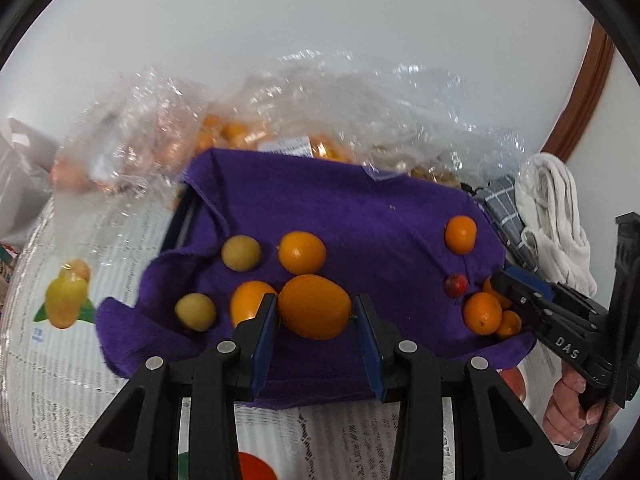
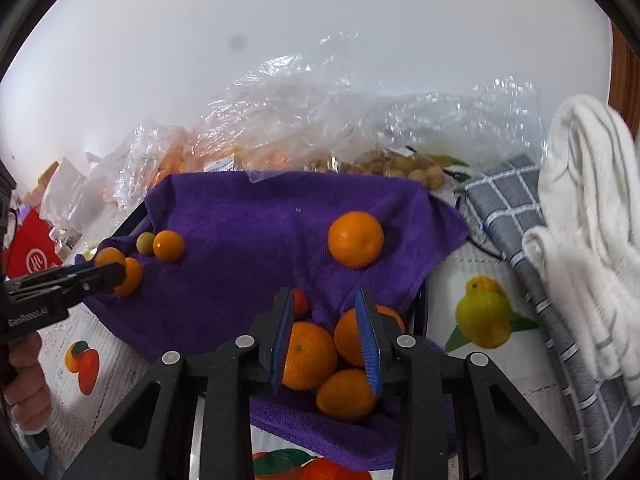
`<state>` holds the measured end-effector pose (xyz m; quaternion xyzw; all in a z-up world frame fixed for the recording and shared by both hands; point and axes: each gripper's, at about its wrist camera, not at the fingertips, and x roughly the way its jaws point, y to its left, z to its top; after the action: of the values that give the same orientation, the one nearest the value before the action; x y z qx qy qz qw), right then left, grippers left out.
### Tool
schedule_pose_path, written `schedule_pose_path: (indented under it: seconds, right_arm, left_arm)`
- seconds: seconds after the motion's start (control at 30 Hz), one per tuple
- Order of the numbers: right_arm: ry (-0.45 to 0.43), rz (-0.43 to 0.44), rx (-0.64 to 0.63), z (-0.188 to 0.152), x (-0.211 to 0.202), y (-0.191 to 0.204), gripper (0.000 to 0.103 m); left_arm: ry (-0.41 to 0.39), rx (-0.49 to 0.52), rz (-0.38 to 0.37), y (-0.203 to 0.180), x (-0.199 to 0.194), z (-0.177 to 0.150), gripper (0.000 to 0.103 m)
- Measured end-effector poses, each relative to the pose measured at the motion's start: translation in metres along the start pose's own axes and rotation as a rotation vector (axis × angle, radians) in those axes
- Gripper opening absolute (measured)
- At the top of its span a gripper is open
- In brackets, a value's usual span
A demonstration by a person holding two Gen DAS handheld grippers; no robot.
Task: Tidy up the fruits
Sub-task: 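Open both tools to drop the oranges onto the purple towel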
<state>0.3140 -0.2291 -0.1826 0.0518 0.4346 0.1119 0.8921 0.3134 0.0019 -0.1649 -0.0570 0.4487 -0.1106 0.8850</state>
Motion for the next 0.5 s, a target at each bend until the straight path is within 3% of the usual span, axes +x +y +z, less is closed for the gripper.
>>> schedule_pose_path:
  seconds: [0.23,0.5]
  right_arm:
    - [-0.035,0.038,0.050,0.004,-0.014,-0.012,0.032]
    - [-0.069,0.054,0.078,0.001,-0.029,-0.017,0.032]
  left_arm:
    - [0.052,-0.012,-0.003,-0.001,0.018,-0.007,0.037]
    - [0.041,0.024,0.022,-0.005,0.021,-0.010,0.039]
